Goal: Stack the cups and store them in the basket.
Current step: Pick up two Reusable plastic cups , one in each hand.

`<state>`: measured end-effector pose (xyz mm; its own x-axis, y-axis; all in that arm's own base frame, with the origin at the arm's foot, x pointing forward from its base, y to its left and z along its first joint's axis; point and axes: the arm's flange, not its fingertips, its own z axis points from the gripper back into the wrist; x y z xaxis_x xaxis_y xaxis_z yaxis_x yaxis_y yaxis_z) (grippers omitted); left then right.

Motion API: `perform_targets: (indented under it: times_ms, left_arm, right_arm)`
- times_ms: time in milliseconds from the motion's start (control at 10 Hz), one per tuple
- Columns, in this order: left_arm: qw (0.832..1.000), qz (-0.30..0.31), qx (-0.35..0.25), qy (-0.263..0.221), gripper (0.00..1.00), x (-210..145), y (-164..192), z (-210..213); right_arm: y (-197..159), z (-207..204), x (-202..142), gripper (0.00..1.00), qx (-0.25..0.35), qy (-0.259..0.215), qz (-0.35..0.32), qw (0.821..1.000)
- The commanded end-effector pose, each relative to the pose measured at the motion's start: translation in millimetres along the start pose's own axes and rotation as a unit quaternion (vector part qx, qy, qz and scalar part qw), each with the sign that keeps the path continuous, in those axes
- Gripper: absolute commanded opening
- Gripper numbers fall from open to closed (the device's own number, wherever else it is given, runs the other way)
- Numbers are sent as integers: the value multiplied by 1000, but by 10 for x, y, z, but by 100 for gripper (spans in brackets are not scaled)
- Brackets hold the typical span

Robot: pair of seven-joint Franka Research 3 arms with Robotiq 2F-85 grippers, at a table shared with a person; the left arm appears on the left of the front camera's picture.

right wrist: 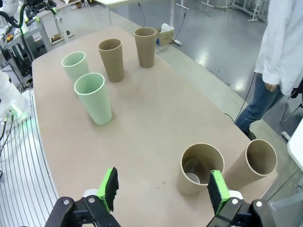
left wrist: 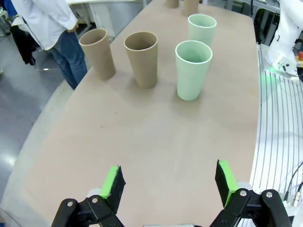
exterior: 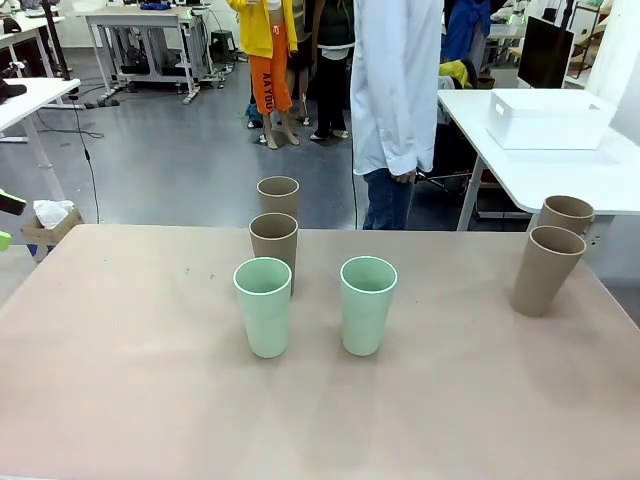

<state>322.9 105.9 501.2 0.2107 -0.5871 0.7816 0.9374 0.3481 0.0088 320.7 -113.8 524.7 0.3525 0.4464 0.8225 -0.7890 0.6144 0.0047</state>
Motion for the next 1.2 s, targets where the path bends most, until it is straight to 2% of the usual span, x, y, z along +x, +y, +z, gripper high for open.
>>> perform_targets:
  times_ms: [0,1100]
  left_arm:
    - [1000,-7,-3,-11,100,6,14,15]
    - [1000,-7,-3,-11,100,6,14,15]
  right_arm:
    - [-31,13,-5,100,4,-12,11,1000]
    - [-31,13,-5,100,4,-12,11,1000]
